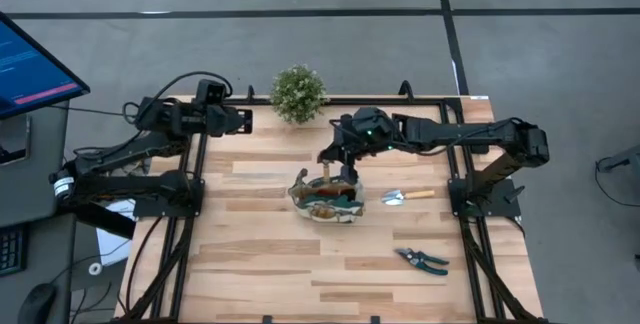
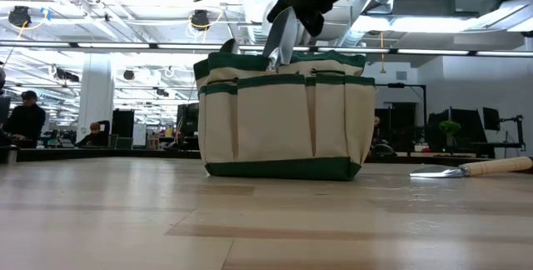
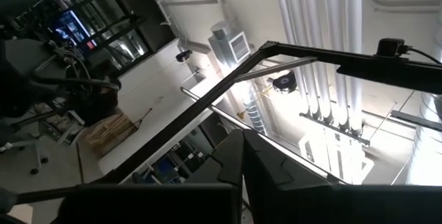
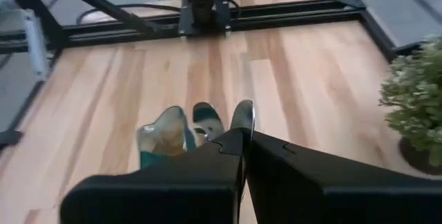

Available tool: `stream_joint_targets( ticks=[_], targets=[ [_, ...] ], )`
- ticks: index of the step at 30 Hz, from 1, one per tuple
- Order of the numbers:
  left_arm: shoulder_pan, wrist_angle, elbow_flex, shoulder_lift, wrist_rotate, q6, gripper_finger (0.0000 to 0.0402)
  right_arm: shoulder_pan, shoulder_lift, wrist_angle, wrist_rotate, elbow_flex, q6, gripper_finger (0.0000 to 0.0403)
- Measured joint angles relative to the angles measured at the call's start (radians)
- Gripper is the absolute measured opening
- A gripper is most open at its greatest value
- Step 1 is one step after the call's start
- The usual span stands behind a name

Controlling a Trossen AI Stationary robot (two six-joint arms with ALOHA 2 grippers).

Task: Pick & Place Garden tools in Gardening bag
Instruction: Put the brown trowel into the white gardening bag

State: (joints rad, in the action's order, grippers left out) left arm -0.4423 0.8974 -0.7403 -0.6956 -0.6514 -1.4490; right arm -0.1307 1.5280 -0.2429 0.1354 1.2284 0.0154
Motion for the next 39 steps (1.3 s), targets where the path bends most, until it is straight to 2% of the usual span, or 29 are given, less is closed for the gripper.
stream_joint_targets(
  ticks=[8,17,21,27,30,39],
  targets=[
    [0.001,-0.003,0.000,0.000,0.000,0.000,0.0005,-0.003,-0.001,0.003,0.023,-0.040,0.003,0.0000],
    [0.001,-0.007,0.000,0.000,0.000,0.015,0.0005,0.007,0.003,0.045,-0.031,-0.062,-0.006,0.0000],
    [0.000,-0.016,0.000,-0.018,-0.023,0.078,0.0005,0.000,0.000,0.049,-0.028,-0.038,-0.020,0.0000],
    [-0.012,-0.026,0.000,-0.065,-0.038,0.234,0.0005,-0.013,0.001,-0.017,-0.027,-0.038,0.055,0.0000],
    [-0.069,-0.028,0.000,-0.108,-0.032,0.304,0.0005,-0.005,0.001,-0.052,-0.021,-0.039,0.053,0.0000],
    [-0.378,-0.029,0.000,-0.261,0.139,0.311,0.0005,-0.026,0.001,-0.043,0.024,-0.100,-0.018,0.0000]
  ],
)
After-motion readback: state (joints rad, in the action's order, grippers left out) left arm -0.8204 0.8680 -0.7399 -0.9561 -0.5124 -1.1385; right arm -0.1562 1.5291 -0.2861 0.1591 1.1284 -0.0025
